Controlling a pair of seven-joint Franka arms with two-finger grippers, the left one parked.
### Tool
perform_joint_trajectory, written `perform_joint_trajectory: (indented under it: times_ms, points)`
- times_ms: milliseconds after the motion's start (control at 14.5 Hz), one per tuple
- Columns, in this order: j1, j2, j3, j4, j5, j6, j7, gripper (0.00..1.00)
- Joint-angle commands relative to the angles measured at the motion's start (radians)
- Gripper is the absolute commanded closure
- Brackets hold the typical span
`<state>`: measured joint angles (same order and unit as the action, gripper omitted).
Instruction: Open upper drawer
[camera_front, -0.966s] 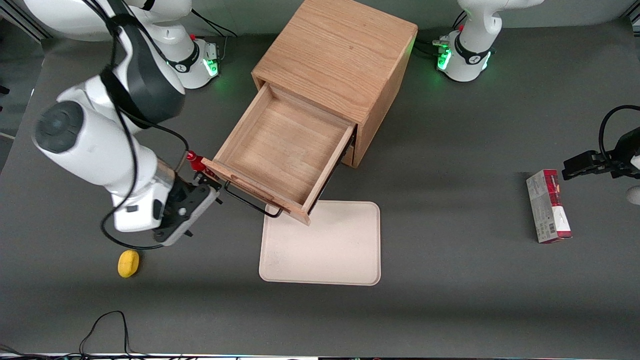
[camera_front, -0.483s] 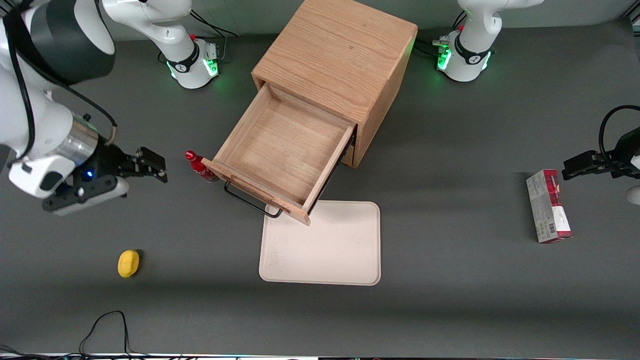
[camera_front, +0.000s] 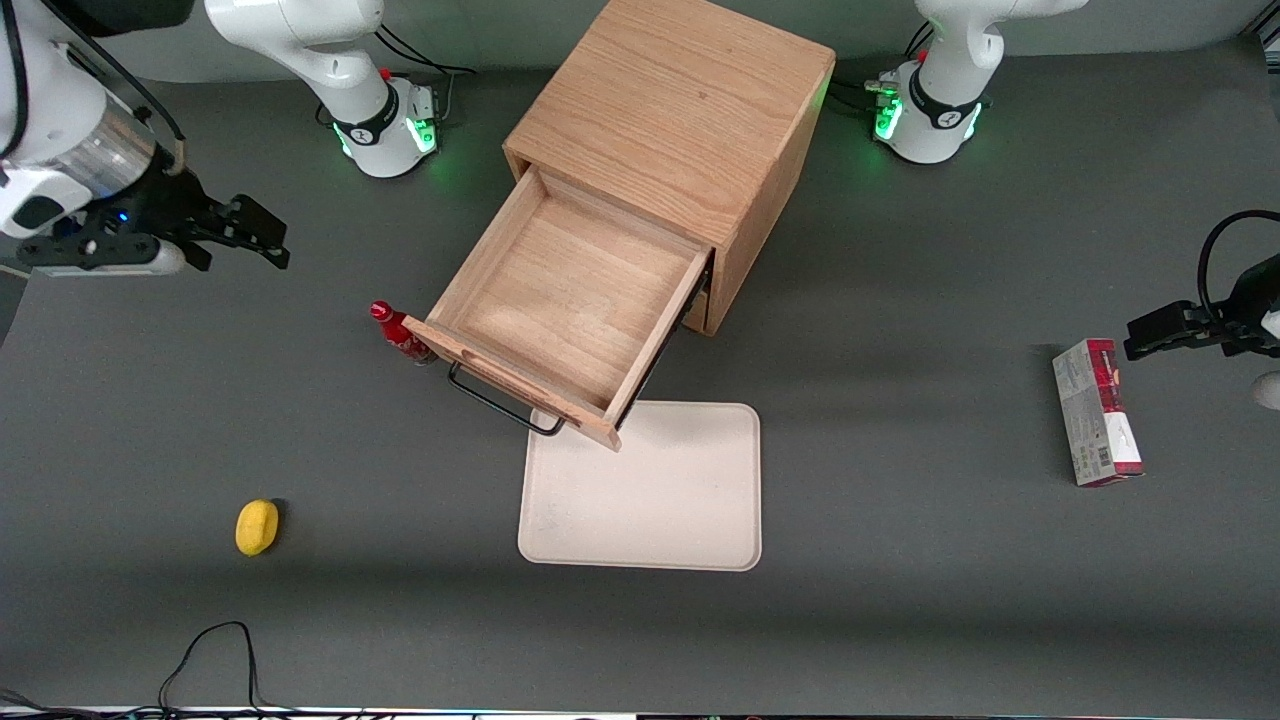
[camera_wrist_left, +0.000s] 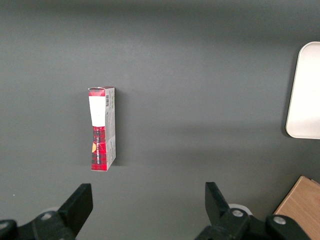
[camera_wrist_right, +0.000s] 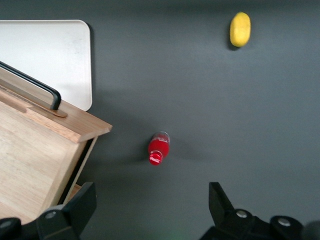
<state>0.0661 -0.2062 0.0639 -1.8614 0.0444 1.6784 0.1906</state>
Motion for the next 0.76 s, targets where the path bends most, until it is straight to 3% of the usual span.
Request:
perform_joint_trajectory:
  times_ms: [0, 690]
  points:
    - [-0.003, -0.013, -0.019, -0.022, 0.006, -0.006, 0.015, 0.00]
    - [-0.005, 0.002, -0.044, 0.008, -0.034, -0.032, 0.003, 0.00]
